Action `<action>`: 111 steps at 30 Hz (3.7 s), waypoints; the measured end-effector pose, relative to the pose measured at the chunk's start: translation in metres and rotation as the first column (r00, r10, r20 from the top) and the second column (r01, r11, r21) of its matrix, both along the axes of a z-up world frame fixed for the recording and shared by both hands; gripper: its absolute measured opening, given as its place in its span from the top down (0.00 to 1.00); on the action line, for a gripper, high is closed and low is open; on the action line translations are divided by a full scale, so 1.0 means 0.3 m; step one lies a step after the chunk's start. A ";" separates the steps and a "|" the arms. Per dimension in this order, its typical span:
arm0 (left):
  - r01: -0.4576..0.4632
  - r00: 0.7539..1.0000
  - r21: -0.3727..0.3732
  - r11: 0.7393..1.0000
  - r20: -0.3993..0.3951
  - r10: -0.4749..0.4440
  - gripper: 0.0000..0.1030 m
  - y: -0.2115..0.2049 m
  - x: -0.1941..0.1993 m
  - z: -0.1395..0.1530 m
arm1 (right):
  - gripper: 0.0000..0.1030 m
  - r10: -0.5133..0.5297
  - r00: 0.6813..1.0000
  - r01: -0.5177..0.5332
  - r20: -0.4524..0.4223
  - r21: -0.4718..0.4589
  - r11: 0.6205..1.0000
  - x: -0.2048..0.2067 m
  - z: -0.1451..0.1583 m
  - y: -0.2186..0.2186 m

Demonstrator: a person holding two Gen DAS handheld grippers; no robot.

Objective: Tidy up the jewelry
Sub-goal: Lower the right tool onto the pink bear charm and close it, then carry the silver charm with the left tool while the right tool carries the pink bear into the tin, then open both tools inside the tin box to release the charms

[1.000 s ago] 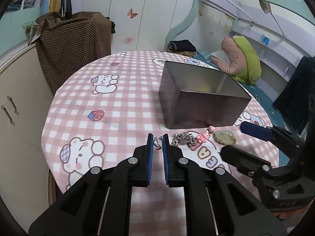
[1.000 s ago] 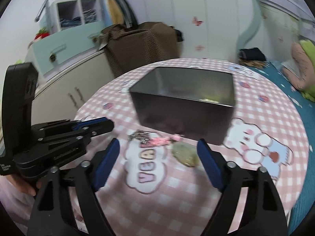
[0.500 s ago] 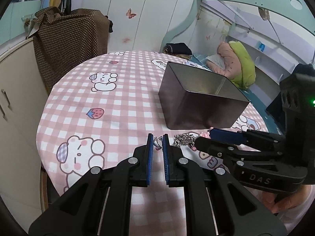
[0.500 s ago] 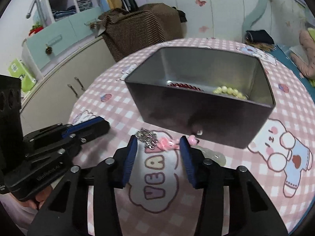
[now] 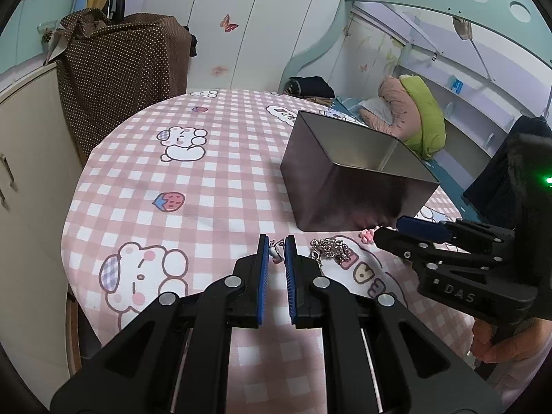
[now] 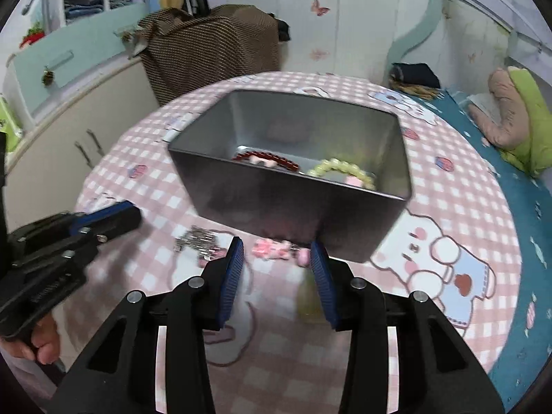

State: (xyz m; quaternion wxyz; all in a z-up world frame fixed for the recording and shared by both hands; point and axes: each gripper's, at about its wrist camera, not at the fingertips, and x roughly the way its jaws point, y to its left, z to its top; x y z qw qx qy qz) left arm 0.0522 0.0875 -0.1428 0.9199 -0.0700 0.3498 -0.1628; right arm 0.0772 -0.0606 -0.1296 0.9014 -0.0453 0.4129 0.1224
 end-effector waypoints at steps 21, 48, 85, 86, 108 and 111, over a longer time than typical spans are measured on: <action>0.006 1.000 -0.022 1.000 -0.013 -0.006 0.90 0.006 0.001 -0.015 | 0.74 0.112 0.992 -0.115 -0.057 -0.047 0.992 0.052 -0.040 0.070; 0.054 0.997 0.007 0.999 0.047 -0.054 0.90 -0.081 -0.025 0.066 | 0.89 0.062 0.998 -0.063 0.013 0.075 0.995 -0.041 0.056 -0.054; 0.073 0.981 0.027 0.997 0.181 -0.077 0.90 -0.234 0.105 0.269 | 0.89 0.042 0.977 -0.072 0.208 0.141 0.987 0.061 0.281 -0.186; 0.071 0.981 0.025 0.997 0.178 -0.074 0.90 -0.235 0.117 0.268 | 0.89 0.044 0.978 -0.074 0.204 0.146 0.986 0.072 0.278 -0.184; 0.050 0.993 0.019 0.999 0.109 -0.052 0.45 -0.236 0.246 0.230 | 0.57 0.002 0.988 -0.032 0.152 0.198 0.980 0.177 0.244 -0.216; 0.047 0.992 0.021 0.999 0.120 -0.049 0.45 -0.226 0.238 0.240 | 0.52 -0.019 0.986 -0.011 0.163 0.178 0.984 0.174 0.252 -0.226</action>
